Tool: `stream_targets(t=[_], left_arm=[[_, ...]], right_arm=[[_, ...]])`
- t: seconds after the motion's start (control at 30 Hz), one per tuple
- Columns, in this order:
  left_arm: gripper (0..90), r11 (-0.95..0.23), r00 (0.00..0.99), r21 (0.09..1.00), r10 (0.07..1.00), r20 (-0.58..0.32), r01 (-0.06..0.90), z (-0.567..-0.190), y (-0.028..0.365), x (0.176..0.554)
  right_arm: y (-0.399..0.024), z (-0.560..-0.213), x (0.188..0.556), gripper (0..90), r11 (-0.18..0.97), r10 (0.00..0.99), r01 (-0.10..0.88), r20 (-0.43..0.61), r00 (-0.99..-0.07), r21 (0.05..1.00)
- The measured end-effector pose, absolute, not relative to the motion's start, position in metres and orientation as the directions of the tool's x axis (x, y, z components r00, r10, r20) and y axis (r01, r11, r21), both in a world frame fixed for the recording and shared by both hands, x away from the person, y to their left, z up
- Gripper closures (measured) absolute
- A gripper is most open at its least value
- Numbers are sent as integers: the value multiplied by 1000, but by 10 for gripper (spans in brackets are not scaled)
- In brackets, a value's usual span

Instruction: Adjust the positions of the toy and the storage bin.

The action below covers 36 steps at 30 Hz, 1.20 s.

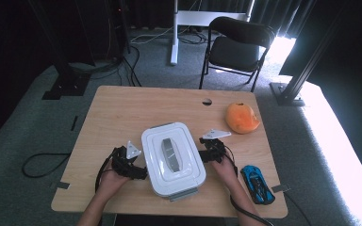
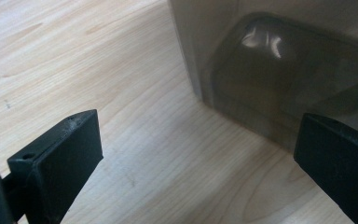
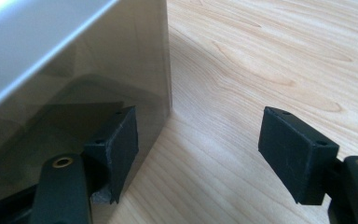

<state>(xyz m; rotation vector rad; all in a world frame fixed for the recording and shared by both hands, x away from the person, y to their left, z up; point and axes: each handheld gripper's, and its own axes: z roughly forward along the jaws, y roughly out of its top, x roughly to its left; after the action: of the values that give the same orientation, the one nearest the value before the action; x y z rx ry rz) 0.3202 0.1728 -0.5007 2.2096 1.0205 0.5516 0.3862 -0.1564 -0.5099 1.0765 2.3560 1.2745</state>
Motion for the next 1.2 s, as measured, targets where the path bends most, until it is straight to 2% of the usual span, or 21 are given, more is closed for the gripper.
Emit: stream_targets(t=[0.1, 0.2, 0.47, 0.87, 1.2], left_arm=[[13, -489, 614, 700, 784, 92, 520, -503, 174, 319], [12, -485, 625, 696, 778, 66, 530, -507, 178, 319], [12, -440, 576, 686, 817, 36, 580, -520, 209, 314], [12, -390, 522, 685, 853, 16, 616, -529, 251, 297], [12, -350, 471, 689, 882, 15, 635, -536, 278, 287]], right_arm=[[-158, -511, 385, 264, 328, 721, 491, 122, -682, 807], [-162, -512, 382, 187, 310, 735, 499, 129, -665, 809], [-177, -509, 368, 142, 308, 762, 494, 101, -640, 813], [-213, -488, 348, 129, 286, 777, 478, 92, -623, 830], [-257, -481, 341, 128, 188, 834, 516, 141, -533, 836]])
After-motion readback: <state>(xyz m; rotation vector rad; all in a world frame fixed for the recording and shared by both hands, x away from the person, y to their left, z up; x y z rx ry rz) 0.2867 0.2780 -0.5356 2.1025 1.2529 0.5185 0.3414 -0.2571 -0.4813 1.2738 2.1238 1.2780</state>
